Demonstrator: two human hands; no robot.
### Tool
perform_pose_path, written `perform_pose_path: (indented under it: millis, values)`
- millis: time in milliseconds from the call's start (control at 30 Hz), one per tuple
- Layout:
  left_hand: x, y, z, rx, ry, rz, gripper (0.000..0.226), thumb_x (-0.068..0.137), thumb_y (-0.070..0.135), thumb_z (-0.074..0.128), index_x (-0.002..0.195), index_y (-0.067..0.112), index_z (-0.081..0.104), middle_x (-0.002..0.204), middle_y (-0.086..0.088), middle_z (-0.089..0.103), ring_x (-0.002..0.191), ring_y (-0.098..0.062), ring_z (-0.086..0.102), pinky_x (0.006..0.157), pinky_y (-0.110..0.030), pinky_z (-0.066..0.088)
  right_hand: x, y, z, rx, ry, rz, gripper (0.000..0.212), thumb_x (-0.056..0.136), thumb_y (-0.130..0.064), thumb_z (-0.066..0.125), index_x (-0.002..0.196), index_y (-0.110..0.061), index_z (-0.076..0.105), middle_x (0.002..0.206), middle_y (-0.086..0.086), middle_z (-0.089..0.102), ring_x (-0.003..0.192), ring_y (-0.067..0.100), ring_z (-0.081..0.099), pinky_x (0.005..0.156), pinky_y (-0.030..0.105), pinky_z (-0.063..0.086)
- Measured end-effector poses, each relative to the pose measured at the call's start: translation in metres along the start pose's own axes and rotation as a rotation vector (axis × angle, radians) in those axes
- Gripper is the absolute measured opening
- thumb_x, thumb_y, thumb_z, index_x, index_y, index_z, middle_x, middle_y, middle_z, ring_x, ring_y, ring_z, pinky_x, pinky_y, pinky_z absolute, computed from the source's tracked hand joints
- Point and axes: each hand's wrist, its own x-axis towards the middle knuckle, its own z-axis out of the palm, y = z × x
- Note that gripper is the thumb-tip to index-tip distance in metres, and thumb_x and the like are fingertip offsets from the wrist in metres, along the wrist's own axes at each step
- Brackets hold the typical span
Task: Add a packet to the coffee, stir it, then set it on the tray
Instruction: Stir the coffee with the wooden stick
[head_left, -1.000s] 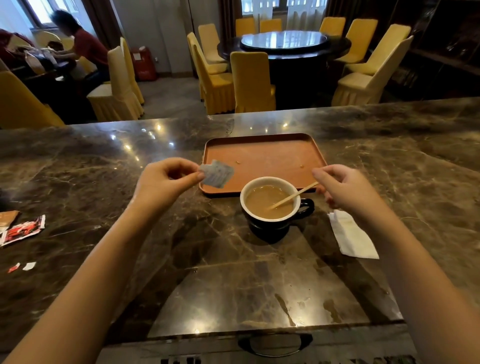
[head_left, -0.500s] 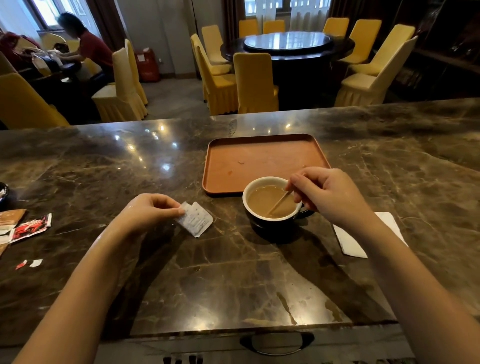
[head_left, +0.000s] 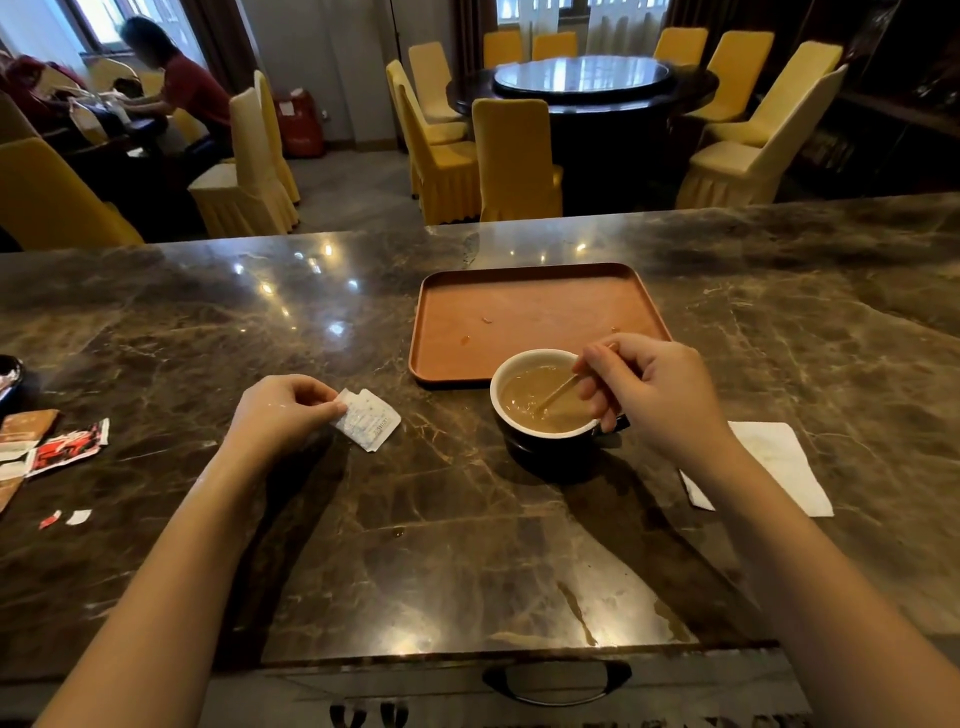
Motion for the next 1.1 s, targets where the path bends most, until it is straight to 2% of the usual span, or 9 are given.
perform_pose_path:
  millis: [67,167,267,333,433,600,767,933,1100]
  values:
    - [0.001,-0.001,0.002,0.020,0.034,0.019,0.009,0.077,0.026,0.070,0.085,0.023,0.067,0.076,0.010,0.061,0.075,-0.005,0.055,0.063,-0.023,0.042,-0.001,-0.001,-0.009,-0.003,-0.009,0.022,0.022,0.090,-0.021,0.052,0.076,-0.014,0.067,0.055,-0.002,0.065,0.044,0.010,0.058,0.041,0.014,0.046]
    - [0.000,-0.002,0.005,0.049,0.079,0.035,0.015,0.077,0.026,0.069,0.091,0.020,0.068,0.080,0.006,0.063,0.079,-0.010,0.056,0.075,-0.032,0.047,0.002,-0.002,-0.019,-0.191,0.050,-0.035,0.023,0.090,-0.022,0.052,0.075,-0.013,0.066,0.055,-0.004,0.062,0.044,0.005,0.058,0.040,0.010,0.043]
    - [-0.004,-0.002,0.011,0.116,0.163,0.056,0.015,0.078,0.026,0.068,0.091,0.019,0.070,0.089,-0.001,0.069,0.085,-0.016,0.058,0.078,-0.036,0.048,0.006,-0.002,-0.021,-0.356,0.139,-0.115,0.025,0.091,-0.022,0.051,0.079,-0.007,0.067,0.061,0.001,0.064,0.051,0.010,0.059,0.048,0.022,0.051]
    - [-0.007,0.002,0.013,0.182,0.247,0.092,0.016,0.079,0.024,0.066,0.093,0.016,0.070,0.094,-0.005,0.070,0.089,-0.021,0.059,0.077,-0.036,0.046,0.007,-0.001,-0.016,-0.366,0.168,-0.134,0.025,0.091,-0.021,0.050,0.082,-0.006,0.067,0.065,0.005,0.066,0.055,0.013,0.060,0.053,0.028,0.053]
    - [-0.019,0.015,0.025,0.265,0.301,0.185,0.025,0.083,0.023,0.061,0.104,0.012,0.066,0.106,-0.011,0.068,0.099,-0.027,0.057,0.084,-0.042,0.046,0.006,0.001,-0.004,-0.319,0.144,-0.125,0.022,0.091,-0.020,0.050,0.085,-0.008,0.067,0.068,0.006,0.067,0.056,0.012,0.062,0.054,0.025,0.053]
    - [-0.065,0.039,0.076,0.190,0.104,0.472,0.047,0.087,0.031,0.055,0.130,0.013,0.047,0.138,-0.008,0.049,0.128,-0.022,0.040,0.106,-0.034,0.027,-0.001,-0.001,0.004,-0.116,0.017,-0.064,0.017,0.090,-0.020,0.052,0.085,-0.015,0.067,0.068,-0.002,0.066,0.057,0.009,0.061,0.050,0.013,0.050]
    - [-0.074,0.038,0.107,0.347,-0.106,0.514,0.065,0.090,0.050,0.035,0.144,0.018,0.015,0.156,-0.004,0.010,0.142,-0.015,0.002,0.113,-0.030,-0.002,-0.003,-0.008,-0.012,-0.092,-0.046,-0.044,0.021,0.090,-0.022,0.052,0.077,-0.017,0.068,0.060,-0.004,0.065,0.049,0.007,0.059,0.044,0.009,0.043]
    - [-0.073,0.031,0.115,0.499,-0.086,0.538,0.071,0.087,0.060,0.018,0.145,0.020,0.005,0.156,-0.003,-0.001,0.141,-0.014,-0.007,0.111,-0.029,-0.009,0.004,-0.009,-0.017,-0.376,0.057,-0.164,0.021,0.091,-0.019,0.051,0.079,-0.011,0.067,0.057,-0.011,0.055,0.052,0.006,0.056,0.049,0.015,0.045]
    - [-0.074,0.030,0.117,0.540,-0.068,0.541,0.071,0.086,0.062,0.011,0.144,0.021,0.002,0.155,-0.002,-0.004,0.141,-0.012,-0.009,0.111,-0.029,-0.010,0.003,-0.006,-0.001,-0.343,0.061,-0.173,0.020,0.091,-0.019,0.051,0.086,-0.008,0.067,0.069,0.001,0.064,0.060,0.009,0.060,0.056,0.022,0.051]
